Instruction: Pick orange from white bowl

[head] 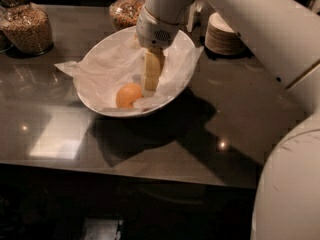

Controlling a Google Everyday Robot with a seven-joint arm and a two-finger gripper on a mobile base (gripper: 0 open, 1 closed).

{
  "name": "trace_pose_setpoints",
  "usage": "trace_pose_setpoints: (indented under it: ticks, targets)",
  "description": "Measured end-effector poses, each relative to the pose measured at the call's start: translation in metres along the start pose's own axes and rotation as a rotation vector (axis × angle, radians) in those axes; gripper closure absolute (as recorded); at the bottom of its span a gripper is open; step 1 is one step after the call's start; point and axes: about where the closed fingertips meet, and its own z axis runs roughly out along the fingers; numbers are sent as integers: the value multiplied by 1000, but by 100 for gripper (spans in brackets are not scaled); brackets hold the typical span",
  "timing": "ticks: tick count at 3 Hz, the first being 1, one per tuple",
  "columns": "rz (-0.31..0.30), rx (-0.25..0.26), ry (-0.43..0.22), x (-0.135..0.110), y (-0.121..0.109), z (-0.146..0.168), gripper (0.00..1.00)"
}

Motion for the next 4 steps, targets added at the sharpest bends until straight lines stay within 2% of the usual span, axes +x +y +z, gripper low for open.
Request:
trace_pose_setpoints:
  ticks: [1,3,4]
  targets:
    - [-8,20,44,-13,-7,-17,0]
    - [-15,39,60,-22,-11,-27,0]
    - [-15,39,60,-22,-11,-27,19]
